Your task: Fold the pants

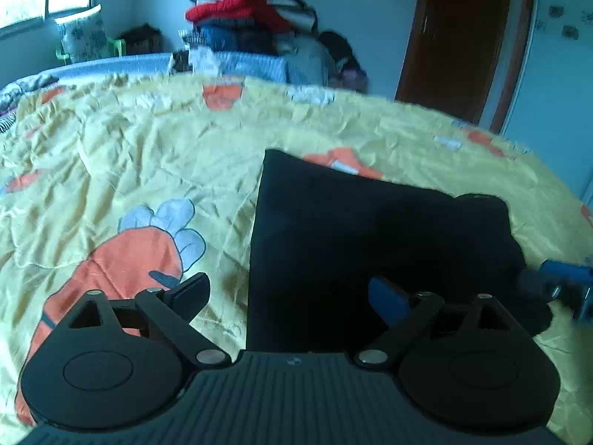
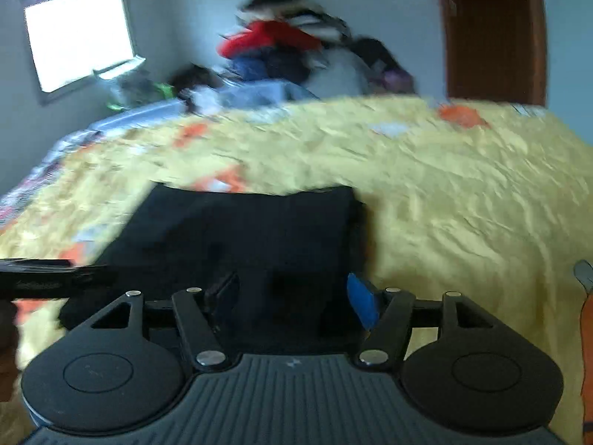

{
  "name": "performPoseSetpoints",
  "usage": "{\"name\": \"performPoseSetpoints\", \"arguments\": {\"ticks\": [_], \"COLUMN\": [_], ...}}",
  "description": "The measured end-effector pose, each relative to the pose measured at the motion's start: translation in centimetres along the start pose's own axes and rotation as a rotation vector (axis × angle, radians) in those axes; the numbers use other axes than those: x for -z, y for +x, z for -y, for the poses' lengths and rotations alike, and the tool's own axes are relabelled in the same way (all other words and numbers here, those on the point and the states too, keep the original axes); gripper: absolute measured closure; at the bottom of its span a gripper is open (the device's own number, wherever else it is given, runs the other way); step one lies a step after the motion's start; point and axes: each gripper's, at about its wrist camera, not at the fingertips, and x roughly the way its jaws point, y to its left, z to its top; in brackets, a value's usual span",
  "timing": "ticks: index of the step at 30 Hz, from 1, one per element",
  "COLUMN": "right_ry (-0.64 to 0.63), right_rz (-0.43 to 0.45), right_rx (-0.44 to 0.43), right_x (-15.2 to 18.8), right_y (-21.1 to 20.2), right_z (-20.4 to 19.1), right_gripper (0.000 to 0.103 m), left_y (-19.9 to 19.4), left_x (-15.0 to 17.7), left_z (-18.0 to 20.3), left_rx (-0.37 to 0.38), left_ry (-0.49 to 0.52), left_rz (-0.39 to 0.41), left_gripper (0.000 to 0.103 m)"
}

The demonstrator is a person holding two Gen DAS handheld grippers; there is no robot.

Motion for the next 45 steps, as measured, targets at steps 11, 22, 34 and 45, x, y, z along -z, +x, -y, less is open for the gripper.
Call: {"name": "performPoseSetpoints", "arguments": {"ticks": [11,22,34,45], "right_ry": [0.050,0.122,-0.051,-0.077], "right_rz": [-0.042,-0.132,-0.084,-0.052], "right_rx": [0.188,-0.012,0.178,0.228], "right_x": [2.3,5.1,7.9,9.1], "right_y": [-1.5,-5.6,-4.2,-3.7], "right_z": [-3.1,-6.3,-7.1,-7.0], "right_gripper": [0.000,0.000,0.000,0.000], "left_y": [-3.3,-6.0,-5.8,-5.6], "left_x": [3.2,6.4,8.8,9.4], "left_z": [2.8,3.7,3.5,3.6], "left_rx": [-0.008,-0.025,-0.078,-0.082], "left_ry": [0.061,0.078,0.105,0.109], "left_rz": [-0.019,-0.028,-0.003,0.012], "left_gripper": [0.006,0.006,0.006,0.001]}}
